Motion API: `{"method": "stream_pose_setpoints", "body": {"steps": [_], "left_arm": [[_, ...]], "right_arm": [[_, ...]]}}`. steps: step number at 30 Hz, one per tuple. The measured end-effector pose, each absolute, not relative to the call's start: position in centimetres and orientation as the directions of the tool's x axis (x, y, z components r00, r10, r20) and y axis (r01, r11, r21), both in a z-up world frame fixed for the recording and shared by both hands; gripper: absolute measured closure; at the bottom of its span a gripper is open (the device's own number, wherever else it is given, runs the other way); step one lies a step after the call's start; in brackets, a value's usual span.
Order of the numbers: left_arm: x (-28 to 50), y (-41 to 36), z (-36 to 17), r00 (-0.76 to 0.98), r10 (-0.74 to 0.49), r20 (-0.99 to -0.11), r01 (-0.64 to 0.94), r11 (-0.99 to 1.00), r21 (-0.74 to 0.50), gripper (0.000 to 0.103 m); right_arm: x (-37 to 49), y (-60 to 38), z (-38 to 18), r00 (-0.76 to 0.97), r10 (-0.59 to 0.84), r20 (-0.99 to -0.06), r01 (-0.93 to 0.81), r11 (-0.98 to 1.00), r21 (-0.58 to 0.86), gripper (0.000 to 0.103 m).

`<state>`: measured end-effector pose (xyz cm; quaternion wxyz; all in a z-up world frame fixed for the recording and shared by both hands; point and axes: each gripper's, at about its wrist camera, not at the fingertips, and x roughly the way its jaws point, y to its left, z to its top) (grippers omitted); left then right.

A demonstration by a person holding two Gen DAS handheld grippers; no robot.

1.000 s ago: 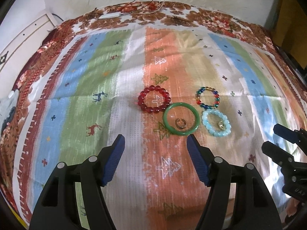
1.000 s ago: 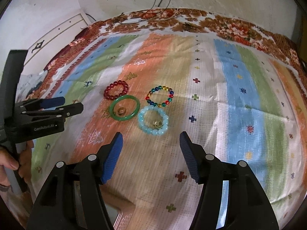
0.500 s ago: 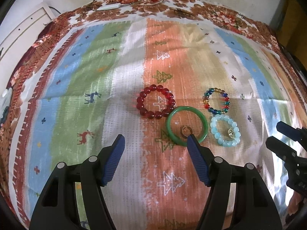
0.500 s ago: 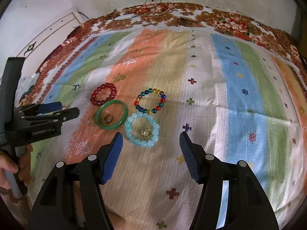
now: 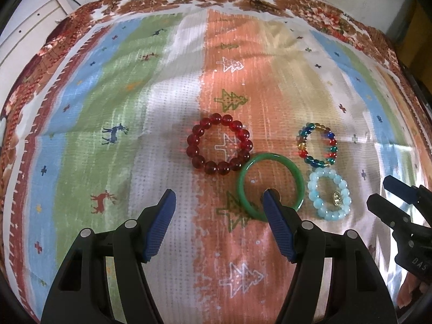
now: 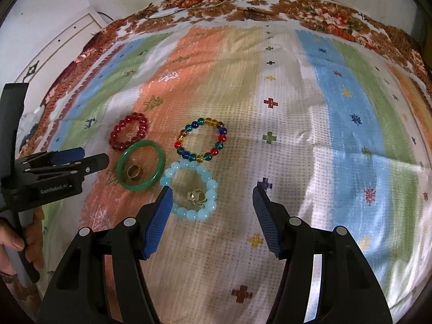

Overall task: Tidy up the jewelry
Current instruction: 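Move both tools back toward the green bangle and light-blue bracelet, then grasp green jade bangle rim with left gripper while right gripper grasps light-blue bracelet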

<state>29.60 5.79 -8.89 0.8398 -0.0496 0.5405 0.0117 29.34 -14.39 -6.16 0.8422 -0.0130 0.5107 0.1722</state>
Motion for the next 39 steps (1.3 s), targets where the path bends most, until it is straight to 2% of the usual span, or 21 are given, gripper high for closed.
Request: {"method": "stream_pose_setpoints", "body": {"steps": [11, 15, 25, 29, 34, 37, 39], "left_arm": [[31.3, 6.3, -10.6, 0.372, -0.046, -0.927, -0.097, 0.991, -0.088, 0.036], [31.9, 7.0, -11.2, 0.354, -0.109, -0.929, -0.116, 0.980, -0.159, 0.036], [32.9, 6.1, -12.0, 0.346, -0.056, -0.937, -0.081, 0.993, -0.089, 0.038], [32.8, 5.3, -12.4, 0.340, -0.005, -0.940, -0.057, 0.998, -0.026, 0.039], [32.8, 5.7, -12.4, 0.337, 0.002, -0.941, -0.062, 0.998, -0.020, 0.045], [32.8, 5.8, -12.4, 0.344, 0.012, -0.939, -0.063, 0.998, -0.010, 0.057], [32.8, 6.0, -12.4, 0.346, 0.009, -0.938, -0.061, 0.998, -0.013, 0.075]], "right_arm": [[31.1, -13.8, -8.0, 0.396, 0.254, -0.883, -0.300, 0.944, 0.137, 0.042], [31.8, -13.6, -8.6, 0.389, 0.246, -0.888, -0.292, 0.947, 0.135, 0.042], [33.0, -12.8, -9.9, 0.377, 0.224, -0.899, -0.299, 0.948, 0.111, 0.042], [33.1, -12.4, -10.2, 0.380, 0.207, -0.902, -0.302, 0.949, 0.090, 0.042], [32.8, -12.1, -10.5, 0.387, 0.179, -0.904, -0.321, 0.946, 0.050, 0.042], [32.6, -12.0, -10.6, 0.400, 0.140, -0.906, -0.323, 0.947, 0.004, 0.054], [32.6, -12.2, -10.6, 0.400, 0.133, -0.907, -0.323, 0.946, -0.004, 0.060]]}}
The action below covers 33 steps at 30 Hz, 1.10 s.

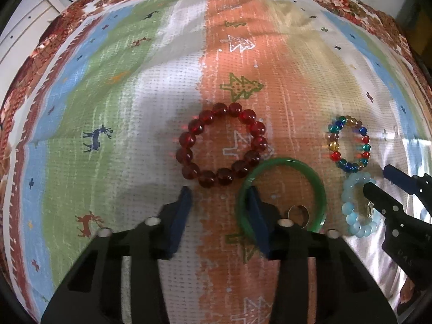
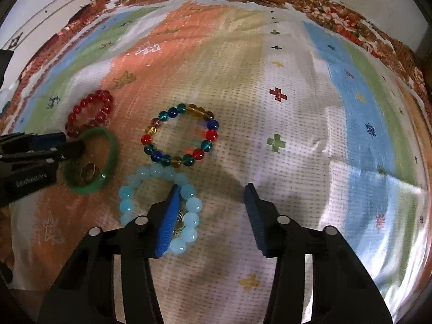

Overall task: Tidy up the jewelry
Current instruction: 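Grasp green jade bangle rim with left gripper while right gripper grasps light-blue bracelet, then lift and carry the green bangle and light-blue bracelet over the tin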

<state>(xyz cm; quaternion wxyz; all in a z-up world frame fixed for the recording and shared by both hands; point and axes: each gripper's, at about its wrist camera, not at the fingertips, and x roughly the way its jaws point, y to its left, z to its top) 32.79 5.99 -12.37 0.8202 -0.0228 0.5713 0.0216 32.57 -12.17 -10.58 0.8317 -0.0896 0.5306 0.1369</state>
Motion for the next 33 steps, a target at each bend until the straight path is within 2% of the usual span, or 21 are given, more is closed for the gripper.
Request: {"method": "stream_pose_setpoints", "body": {"steps": [1, 2, 5, 6, 33], "left_arm": [[32.8, 6.0, -12.4, 0.346, 0.012, -0.938, -0.060, 0.998, -0.010, 0.080], [32.8, 6.0, -12.5, 0.346, 0.014, -0.938, -0.058, 0.998, -0.007, 0.086], [32.7, 5.8, -12.5, 0.346, 0.015, -0.938, -0.041, 0.999, 0.001, 0.093], [32.6, 5.7, -12.5, 0.345, 0.016, -0.938, -0.030, 1.000, 0.006, 0.096], [30.6, 6.2, -8.4, 0.395, -0.053, -0.917, -0.035, 0.997, -0.073, 0.095]], "right_arm": [[32.6, -12.3, -10.6, 0.400, 0.127, -0.908, -0.321, 0.947, -0.009, 0.064], [32.6, -12.3, -10.6, 0.400, 0.125, -0.908, -0.321, 0.947, -0.011, 0.072], [32.5, -12.2, -10.7, 0.395, 0.128, -0.910, -0.335, 0.942, -0.012, 0.088], [32.4, -12.1, -10.7, 0.395, 0.127, -0.910, -0.338, 0.941, -0.015, 0.089], [29.1, -11.1, -5.7, 0.441, 0.232, -0.867, -0.401, 0.915, 0.041, 0.091]]}}
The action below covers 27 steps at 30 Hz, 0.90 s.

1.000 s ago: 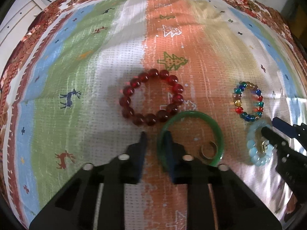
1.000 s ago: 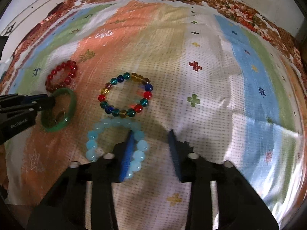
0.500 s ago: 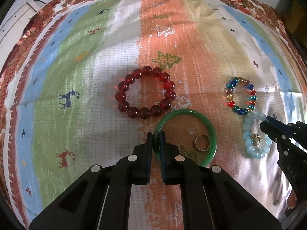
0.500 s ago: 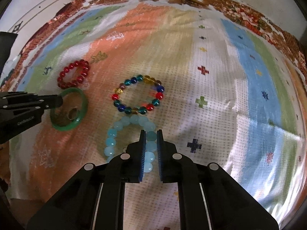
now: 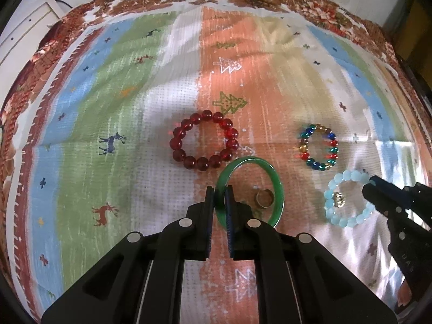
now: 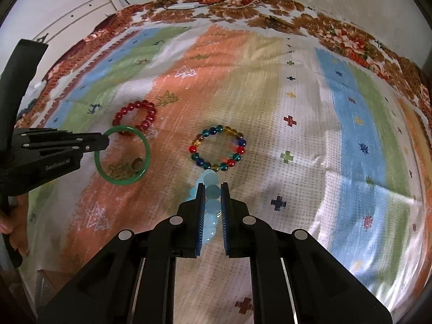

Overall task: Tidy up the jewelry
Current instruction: 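Lift and carry the green bangle and light-blue bracelet over the tin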

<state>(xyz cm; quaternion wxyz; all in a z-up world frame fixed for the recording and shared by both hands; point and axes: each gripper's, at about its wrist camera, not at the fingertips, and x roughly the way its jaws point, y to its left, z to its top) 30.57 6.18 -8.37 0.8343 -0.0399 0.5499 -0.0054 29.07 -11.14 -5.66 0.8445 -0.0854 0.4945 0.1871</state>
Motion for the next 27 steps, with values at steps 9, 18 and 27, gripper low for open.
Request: {"method": "stream_pose_setpoints", "body": {"steps": [9, 18, 27], "left_arm": [[29.3, 5.8, -6.5, 0.430, -0.083, -0.899, -0.027, 0.994, -0.104, 0.095], [27.7, 5.8, -5.6, 0.447, -0.096, -0.889, -0.031, 0.992, -0.123, 0.095], [25.3, 5.5, -3.7, 0.483, -0.097, -0.870, -0.034, 0.991, -0.129, 0.095]], "right_arm": [[27.6, -11.0, -4.4, 0.452, 0.253, -0.856, -0.411, 0.910, 0.052, 0.091], [25.8, -11.4, -3.7, 0.462, 0.249, -0.851, -0.417, 0.908, 0.039, 0.091], [23.8, -12.1, -0.9, 0.500, 0.286, -0.818, -0.426, 0.903, 0.055, 0.091]]}}
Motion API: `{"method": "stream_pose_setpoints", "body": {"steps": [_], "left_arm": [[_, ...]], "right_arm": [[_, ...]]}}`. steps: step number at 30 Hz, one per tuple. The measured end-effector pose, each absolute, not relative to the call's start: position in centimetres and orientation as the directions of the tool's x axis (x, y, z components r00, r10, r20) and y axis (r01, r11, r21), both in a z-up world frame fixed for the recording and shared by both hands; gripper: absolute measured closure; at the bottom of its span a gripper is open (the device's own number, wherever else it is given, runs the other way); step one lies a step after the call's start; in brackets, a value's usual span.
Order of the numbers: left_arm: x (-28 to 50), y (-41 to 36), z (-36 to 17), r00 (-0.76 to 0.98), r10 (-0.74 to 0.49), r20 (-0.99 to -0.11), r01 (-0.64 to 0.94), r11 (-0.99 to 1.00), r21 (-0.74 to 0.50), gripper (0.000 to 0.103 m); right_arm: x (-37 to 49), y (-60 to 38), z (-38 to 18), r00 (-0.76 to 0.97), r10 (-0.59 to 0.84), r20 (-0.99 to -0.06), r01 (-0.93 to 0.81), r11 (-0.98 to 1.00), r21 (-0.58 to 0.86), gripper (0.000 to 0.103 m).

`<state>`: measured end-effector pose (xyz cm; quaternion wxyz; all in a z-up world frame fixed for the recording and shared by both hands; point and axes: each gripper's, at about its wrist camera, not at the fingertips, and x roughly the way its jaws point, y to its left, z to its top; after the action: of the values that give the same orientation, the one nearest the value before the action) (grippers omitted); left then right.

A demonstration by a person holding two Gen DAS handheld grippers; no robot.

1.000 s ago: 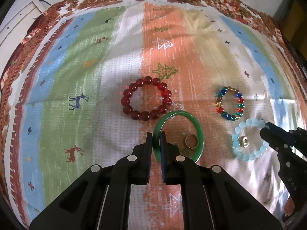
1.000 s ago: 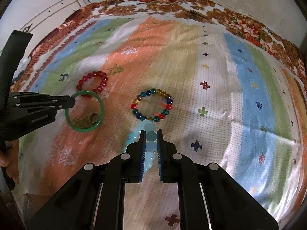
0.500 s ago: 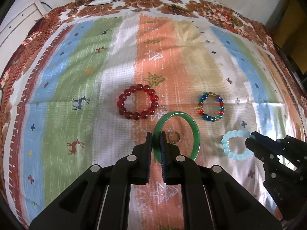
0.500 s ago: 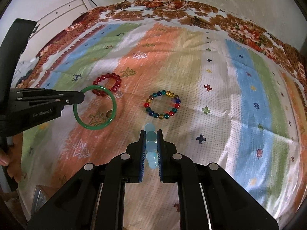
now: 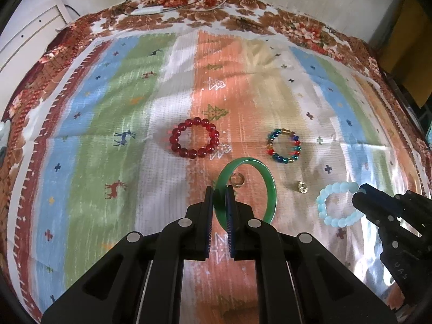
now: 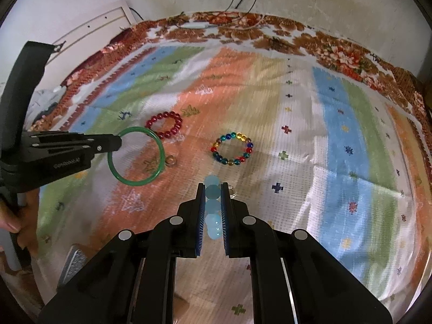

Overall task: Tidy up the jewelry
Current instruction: 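Lift and carry the green bangle and light-blue bracelet over the tin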

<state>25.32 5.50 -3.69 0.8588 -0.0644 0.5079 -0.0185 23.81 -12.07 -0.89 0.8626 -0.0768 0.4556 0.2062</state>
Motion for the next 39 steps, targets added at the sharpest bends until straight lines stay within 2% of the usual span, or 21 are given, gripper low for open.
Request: {"method": "stream_pose_setpoints", "body": {"steps": [39], "left_arm": [[16.4, 3.8, 1.0, 0.593, -0.141, -0.793, 0.031, 0.988, -0.152, 0.094]], "right_arm": [[16.4, -13.3, 3.4, 0.552, 0.374, -0.745, -0.454, 0.884, 0.107, 0.091]]}}
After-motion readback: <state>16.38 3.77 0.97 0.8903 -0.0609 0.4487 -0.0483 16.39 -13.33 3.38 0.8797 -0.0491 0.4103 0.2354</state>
